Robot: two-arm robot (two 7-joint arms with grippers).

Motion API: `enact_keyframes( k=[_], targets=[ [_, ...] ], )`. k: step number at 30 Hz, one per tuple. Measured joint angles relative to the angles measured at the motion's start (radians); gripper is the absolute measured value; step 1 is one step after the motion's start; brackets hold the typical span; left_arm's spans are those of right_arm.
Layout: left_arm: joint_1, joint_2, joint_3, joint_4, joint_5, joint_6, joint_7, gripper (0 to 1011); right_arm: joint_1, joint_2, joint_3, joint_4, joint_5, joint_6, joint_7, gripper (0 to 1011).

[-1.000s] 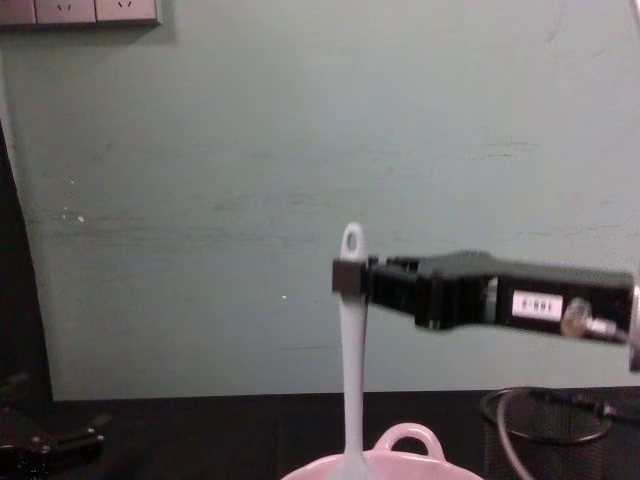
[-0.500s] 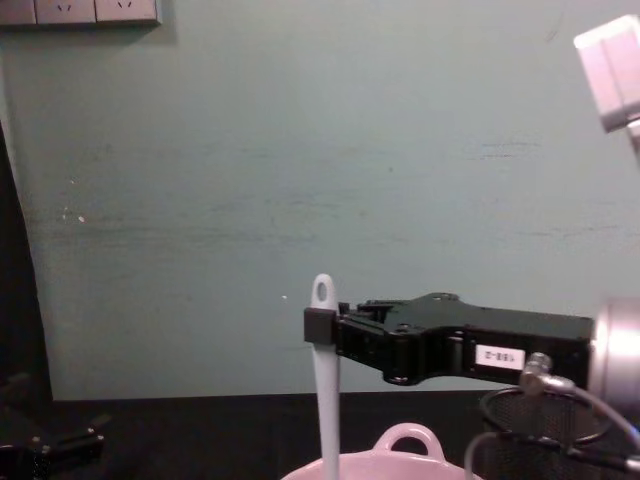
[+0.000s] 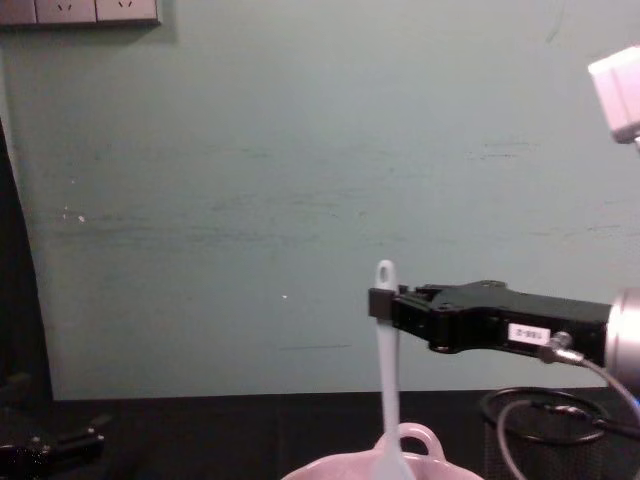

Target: Use the one hand to pick up the spoon and stir the clear water in the bowl.

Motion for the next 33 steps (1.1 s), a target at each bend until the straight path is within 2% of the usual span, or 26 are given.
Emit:
enact_keyframes(
  k=[5,8,16,25,33],
  targets=[
    [0.0,0.0,0.0,0.0,0.0,0.0,0.0,1005,-0.034,0.019,0.027,-0.039,0.0,0.002,-0.013,123],
    [0.0,0.0,0.0,0.0,0.0,0.0,0.0,1005,-0.068,0.038,0.04,-0.09,-0.001,0.015,-0.017,123],
    [0.0,0.0,0.0,0.0,0.0,0.0,0.0,1005,-0.119,0.05,0.032,-0.164,0.016,0.046,0.001,123],
    [0.0,0.0,0.0,0.0,0.0,0.0,0.0,1005,-0.097,0.001,0.001,-0.127,0.048,0.04,0.037,123],
    [0.0,0.0,0.0,0.0,0.0,0.0,0.0,1005,-0.03,-0.043,-0.023,-0.05,0.041,0.023,0.048,123]
  ],
)
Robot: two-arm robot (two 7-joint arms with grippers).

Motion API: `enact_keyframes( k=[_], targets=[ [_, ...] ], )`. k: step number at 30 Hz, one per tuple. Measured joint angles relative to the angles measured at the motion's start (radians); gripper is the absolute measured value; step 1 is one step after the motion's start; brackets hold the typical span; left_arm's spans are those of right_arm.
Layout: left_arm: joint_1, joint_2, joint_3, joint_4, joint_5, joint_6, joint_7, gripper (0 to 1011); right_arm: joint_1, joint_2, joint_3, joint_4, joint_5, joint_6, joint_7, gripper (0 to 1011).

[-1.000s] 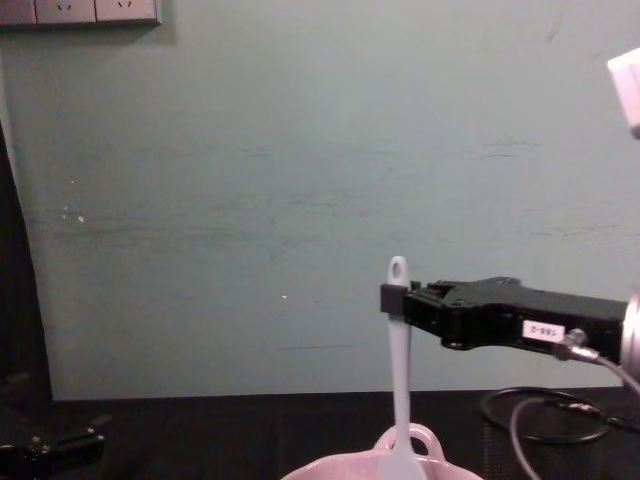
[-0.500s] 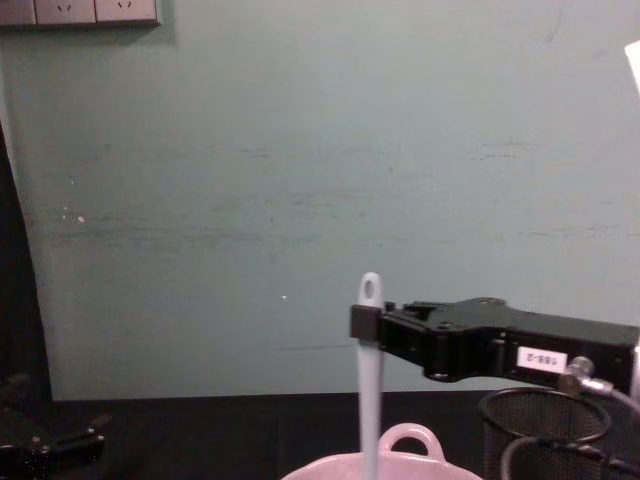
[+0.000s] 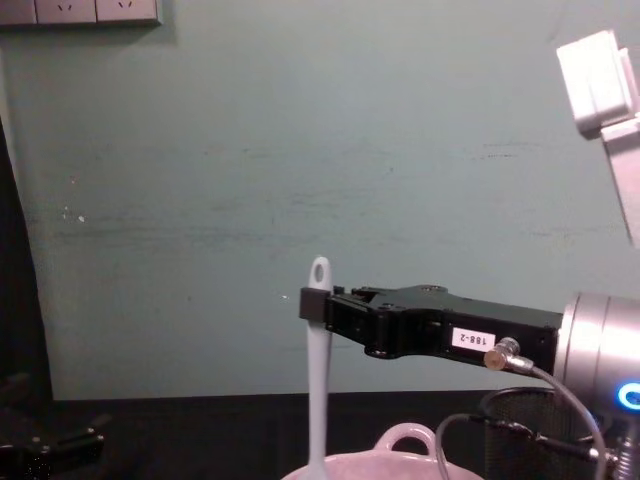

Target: Use the one hand to pick up the spoon and stir the clear water in the bowl.

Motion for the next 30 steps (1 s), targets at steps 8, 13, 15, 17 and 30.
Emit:
enact_keyframes(
  k=[8,13,15,17,30],
  targets=[
    [0.0,0.0,0.0,0.0,0.0,0.0,0.0,1005,0.015,0.011,0.024,0.037,-0.049,-0.01,-0.056,123],
    [0.0,0.0,0.0,0.0,0.0,0.0,0.0,1005,-0.019,0.036,0.06,0.012,-0.064,-0.012,-0.097,123],
    [0.0,0.0,0.0,0.0,0.0,0.0,0.0,1005,-0.033,0.044,0.072,-0.002,-0.068,-0.012,-0.106,123],
    [0.0,0.0,0.0,0.0,0.0,0.0,0.0,1005,-0.054,0.054,0.088,-0.024,-0.07,-0.012,-0.116,123],
    [0.0,0.0,0.0,0.0,0.0,0.0,0.0,1005,-0.126,0.054,0.104,-0.114,-0.069,-0.014,-0.102,123]
  ],
)
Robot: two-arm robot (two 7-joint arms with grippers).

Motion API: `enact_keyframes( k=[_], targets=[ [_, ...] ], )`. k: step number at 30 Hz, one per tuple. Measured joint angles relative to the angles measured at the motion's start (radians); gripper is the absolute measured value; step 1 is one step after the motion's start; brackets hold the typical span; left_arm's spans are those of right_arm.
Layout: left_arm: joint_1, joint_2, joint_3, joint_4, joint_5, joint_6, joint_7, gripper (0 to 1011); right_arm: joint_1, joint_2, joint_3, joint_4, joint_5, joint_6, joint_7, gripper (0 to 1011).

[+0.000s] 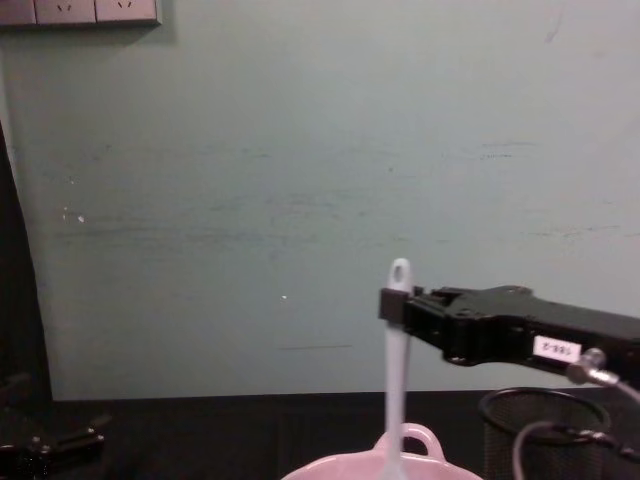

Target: Use the one hand to pick up the spoon and stir the clear water in the bowl.

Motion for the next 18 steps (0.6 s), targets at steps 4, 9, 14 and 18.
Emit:
enact_keyframes(
  k=[4,9,14,18],
  targets=[
    [0.0,0.0,0.0,0.0,0.0,0.0,0.0,1005,0.003,-0.02,-0.024,0.003,0.013,0.001,0.031,123],
    [0.0,0.0,0.0,0.0,0.0,0.0,0.0,1005,0.02,-0.045,-0.046,0.027,0.036,-0.003,0.062,122],
    [0.0,0.0,0.0,0.0,0.0,0.0,0.0,1005,0.048,-0.066,-0.063,0.063,0.045,-0.015,0.076,123],
    [0.0,0.0,0.0,0.0,0.0,0.0,0.0,1005,0.073,-0.071,-0.07,0.096,0.032,-0.026,0.076,123]
  ],
)
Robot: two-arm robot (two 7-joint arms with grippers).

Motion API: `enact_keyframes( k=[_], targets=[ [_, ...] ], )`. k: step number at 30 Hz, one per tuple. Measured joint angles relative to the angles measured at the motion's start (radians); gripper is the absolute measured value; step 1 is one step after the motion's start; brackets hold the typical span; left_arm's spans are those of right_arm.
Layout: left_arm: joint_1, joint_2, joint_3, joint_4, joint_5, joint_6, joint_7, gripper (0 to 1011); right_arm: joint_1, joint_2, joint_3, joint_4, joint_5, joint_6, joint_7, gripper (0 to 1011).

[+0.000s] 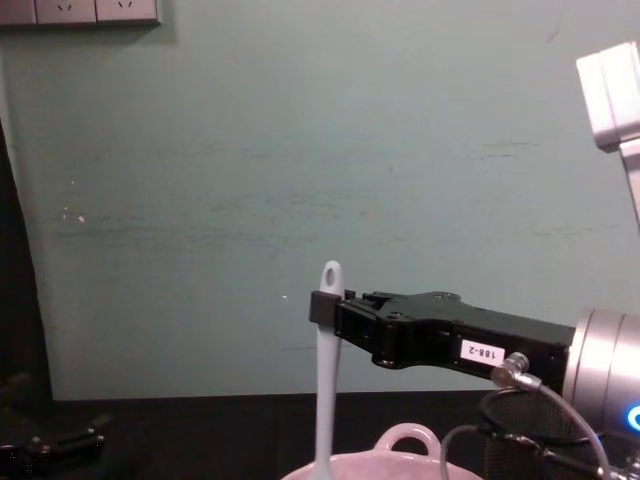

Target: Use the one hand to pick up the spoon and stir the clear water in the bowl.

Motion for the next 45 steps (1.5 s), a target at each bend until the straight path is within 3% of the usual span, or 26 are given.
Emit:
enact_keyframes(
  k=[5,12,23,27,33,45],
  targets=[
    [0.0,0.0,0.0,0.0,0.0,0.0,0.0,1005,0.013,0.008,0.002,0.018,-0.037,-0.002,-0.031,122],
    [0.0,0.0,0.0,0.0,0.0,0.0,0.0,1005,-0.018,0.044,0.041,-0.028,-0.11,0.004,-0.116,122],
    [0.0,0.0,0.0,0.0,0.0,0.0,0.0,1005,-0.088,0.07,0.09,-0.121,-0.119,0.024,-0.132,123],
    [0.0,0.0,0.0,0.0,0.0,0.0,0.0,1005,-0.093,0.068,0.085,-0.133,-0.114,0.041,-0.114,123],
    [0.0,0.0,0.0,0.0,0.0,0.0,0.0,1005,-0.074,0.038,0.045,-0.117,-0.091,0.053,-0.062,122],
    [0.0,0.0,0.0,0.0,0.0,0.0,0.0,1005,-0.022,-0.009,0.004,-0.049,-0.051,0.025,-0.02,123]
  ],
)
